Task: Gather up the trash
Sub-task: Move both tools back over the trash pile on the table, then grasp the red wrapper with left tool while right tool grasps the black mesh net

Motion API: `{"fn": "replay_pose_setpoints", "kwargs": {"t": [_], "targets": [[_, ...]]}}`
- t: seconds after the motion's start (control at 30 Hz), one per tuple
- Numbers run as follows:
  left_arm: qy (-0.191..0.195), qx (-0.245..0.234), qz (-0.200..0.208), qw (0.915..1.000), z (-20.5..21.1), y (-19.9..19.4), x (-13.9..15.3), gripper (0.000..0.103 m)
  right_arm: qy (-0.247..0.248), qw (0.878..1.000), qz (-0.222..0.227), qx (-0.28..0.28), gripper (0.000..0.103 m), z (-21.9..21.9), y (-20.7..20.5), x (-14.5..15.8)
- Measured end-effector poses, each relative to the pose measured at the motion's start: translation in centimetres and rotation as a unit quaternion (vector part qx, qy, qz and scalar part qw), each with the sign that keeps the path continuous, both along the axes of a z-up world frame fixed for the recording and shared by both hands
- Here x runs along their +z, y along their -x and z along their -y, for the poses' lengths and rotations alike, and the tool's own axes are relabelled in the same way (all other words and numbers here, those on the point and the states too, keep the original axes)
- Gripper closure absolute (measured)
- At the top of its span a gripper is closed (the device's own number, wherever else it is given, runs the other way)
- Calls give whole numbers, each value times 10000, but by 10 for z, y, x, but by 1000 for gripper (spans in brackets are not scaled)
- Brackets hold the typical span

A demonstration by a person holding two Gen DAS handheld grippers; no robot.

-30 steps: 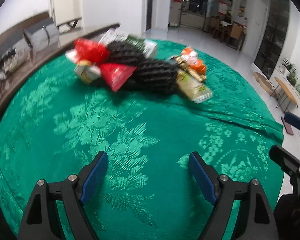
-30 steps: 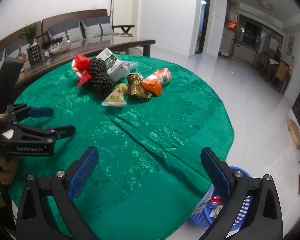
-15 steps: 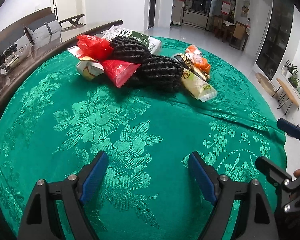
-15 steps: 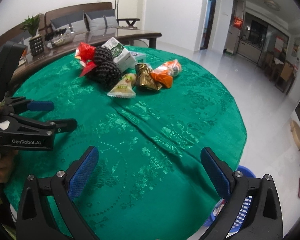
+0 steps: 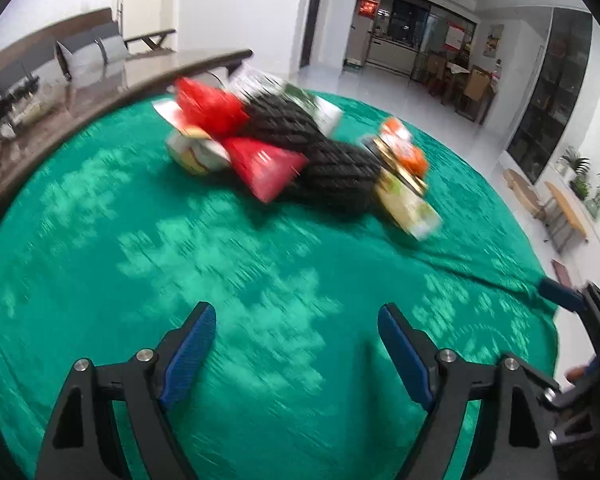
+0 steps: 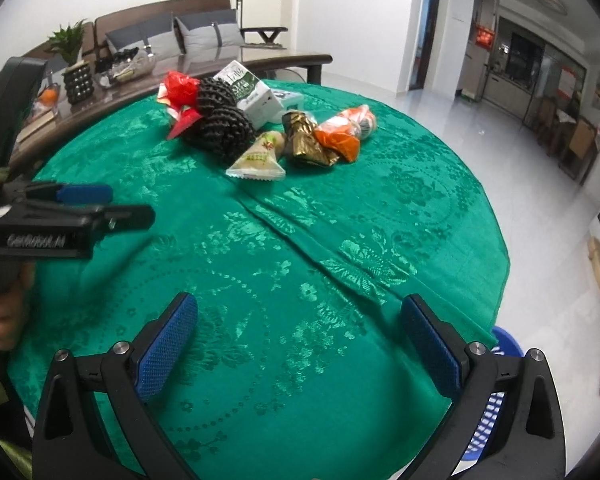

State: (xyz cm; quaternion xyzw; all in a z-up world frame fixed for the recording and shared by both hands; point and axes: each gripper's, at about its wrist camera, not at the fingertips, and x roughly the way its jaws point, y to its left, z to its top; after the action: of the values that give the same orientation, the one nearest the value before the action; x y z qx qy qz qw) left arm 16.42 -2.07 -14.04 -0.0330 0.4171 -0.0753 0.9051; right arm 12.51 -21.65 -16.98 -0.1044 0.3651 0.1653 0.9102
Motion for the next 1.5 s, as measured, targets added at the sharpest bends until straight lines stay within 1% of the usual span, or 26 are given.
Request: {"fn": "replay_pose_setpoints", "kwargs": {"t": [0.07,0.17,0.23,0.33,0.4,0.47,0.5,0.53,0.57,0.6,0.7,0.77,0.83,0.87,1.0,1.07,1.13,1.17,1.23,1.3,1.37,1.43,1.5], "targets": [[36,80,58,9999,-10,-11,9,18,-8,10000,56,8,1,0,1,3],[104,42,20,9999,-16,-32,14,18,-35,9999,148,3,1,1,0,8],[113,124,6,9999,-19,-50,15,18,-75,9999,138,-22,1,2,-2,8],[356,208,-83,9991,-21,-75,12,19,-76,9999,90,-42,1,-1,-7,6],[425,289,-143,9986,-23,-86,8,19,-61,10000,66,-31,1,-4,-10,4],[538,305,-165,9980,-27,-92,5,35,-63,10000,54,-17,1,-6,-10,3],[607,238,-185,9977,-28,-94,4,60,-66,10000,46,-5,1,-8,-11,3],[628,143,-218,9977,-29,-95,3,72,-70,10000,44,3,1,-8,-12,3],[616,83,-218,9978,-30,-95,3,73,-75,10000,47,12,1,-9,-13,3],[611,24,-166,9980,-32,-91,4,80,-77,10000,51,18,1,-10,-14,3],[687,-213,-235,9971,-42,-76,12,81,-77,9999,65,25,1,-12,-17,4],[662,-374,-328,9966,-49,-61,21,81,-92,9999,65,5,1,-13,-20,5],[617,-734,-569,9938,-55,-45,28,81,-125,9999,58,-15,1,-12,-22,6],[567,-912,-667,9920,-57,-37,30,81,-138,9999,57,-21,1,-12,-23,6],[113,-1326,-673,9888,-66,-6,28,76,-176,9998,41,-7,1,-15,-26,7],[2,-1372,-580,9888,-68,1,23,69,-185,9998,28,34,1,-19,-28,8],[-33,-1324,-569,9896,-74,2,18,48,-240,9996,28,114,1,-22,-30,12],[-40,-1277,-511,9905,-77,3,18,45,-265,9995,26,185,1,-24,-33,15],[54,-1220,-353,9919,-81,3,24,41,-268,9989,43,395,1,-33,-42,23],[275,-1209,-276,9919,-85,0,29,37,-193,9977,89,639,1,-46,-59,34],[405,-1169,-313,9918,-86,-6,28,37,-95,9957,63,924,2,-62,-75,42],[403,-1071,-397,9926,-84,-12,24,37,115,9913,-48,1310,2,-85,-98,44],[394,-1089,-499,9920,-82,-17,22,37,319,9880,-181,1503,6,-103,-116,42]]}}
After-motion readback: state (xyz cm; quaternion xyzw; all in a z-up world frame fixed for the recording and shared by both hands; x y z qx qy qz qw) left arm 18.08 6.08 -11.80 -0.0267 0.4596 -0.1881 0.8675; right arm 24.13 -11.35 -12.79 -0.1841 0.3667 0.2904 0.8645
